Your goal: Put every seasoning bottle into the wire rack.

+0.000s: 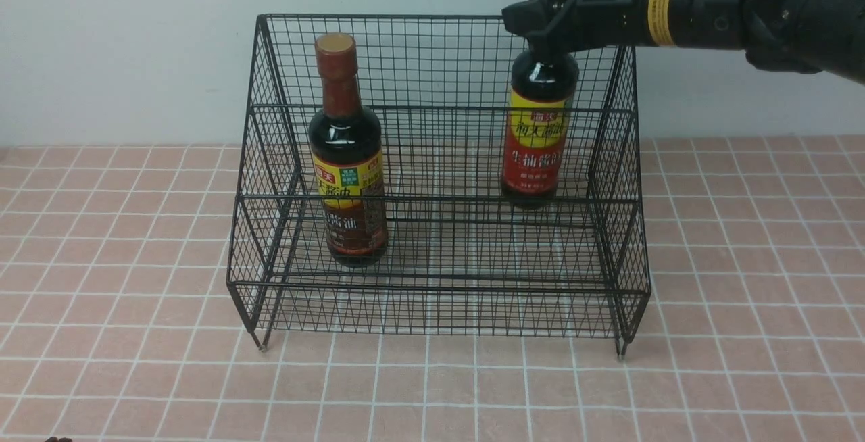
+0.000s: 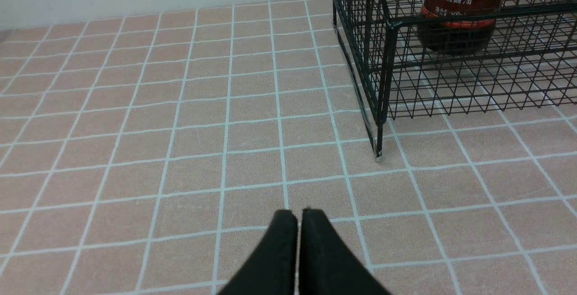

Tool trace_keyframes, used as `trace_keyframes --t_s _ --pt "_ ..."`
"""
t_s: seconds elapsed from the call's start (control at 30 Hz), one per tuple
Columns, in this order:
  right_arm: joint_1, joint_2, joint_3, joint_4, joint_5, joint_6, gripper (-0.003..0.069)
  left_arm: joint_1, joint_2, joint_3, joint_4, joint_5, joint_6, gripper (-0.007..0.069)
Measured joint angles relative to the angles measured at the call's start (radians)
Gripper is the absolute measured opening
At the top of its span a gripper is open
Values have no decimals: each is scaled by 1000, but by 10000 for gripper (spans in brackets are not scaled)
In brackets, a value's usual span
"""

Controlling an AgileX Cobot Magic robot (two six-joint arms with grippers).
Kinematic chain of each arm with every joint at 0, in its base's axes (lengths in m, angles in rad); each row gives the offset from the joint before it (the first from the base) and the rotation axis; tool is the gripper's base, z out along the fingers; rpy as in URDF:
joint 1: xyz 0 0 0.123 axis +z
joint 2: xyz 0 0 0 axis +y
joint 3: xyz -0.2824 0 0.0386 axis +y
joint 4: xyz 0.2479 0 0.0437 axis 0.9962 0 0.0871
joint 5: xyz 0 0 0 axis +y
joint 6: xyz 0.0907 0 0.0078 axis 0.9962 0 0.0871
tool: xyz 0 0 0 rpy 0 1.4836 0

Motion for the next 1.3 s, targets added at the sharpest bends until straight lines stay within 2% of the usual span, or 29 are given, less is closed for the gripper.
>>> trace_keyframes --t_s 0.47,0.7,0.9,1.07,1.13,1.17,1.2,1.3 --pt "0 -25 -4 1 0 2 304 0 0 0 0 1 0 -7" --pt "0 -133 -4 1 7 2 304 0 0 0 0 1 0 -7" --pt "0 -263 -4 1 92 -9 302 0 0 0 0 1 0 -7" --pt "0 -380 -4 2 214 -134 254 0 0 0 0 1 0 -7" --pt "0 -447 -4 7 319 -316 188 0 0 0 0 1 0 -7" --pt "0 -452 -4 7 328 -316 188 0 0 0 0 1 0 -7" --pt "0 -488 -4 12 414 -447 143 0 0 0 0 1 0 -7" --pt "0 -536 0 40 599 -659 66 0 0 0 0 1 0 -7"
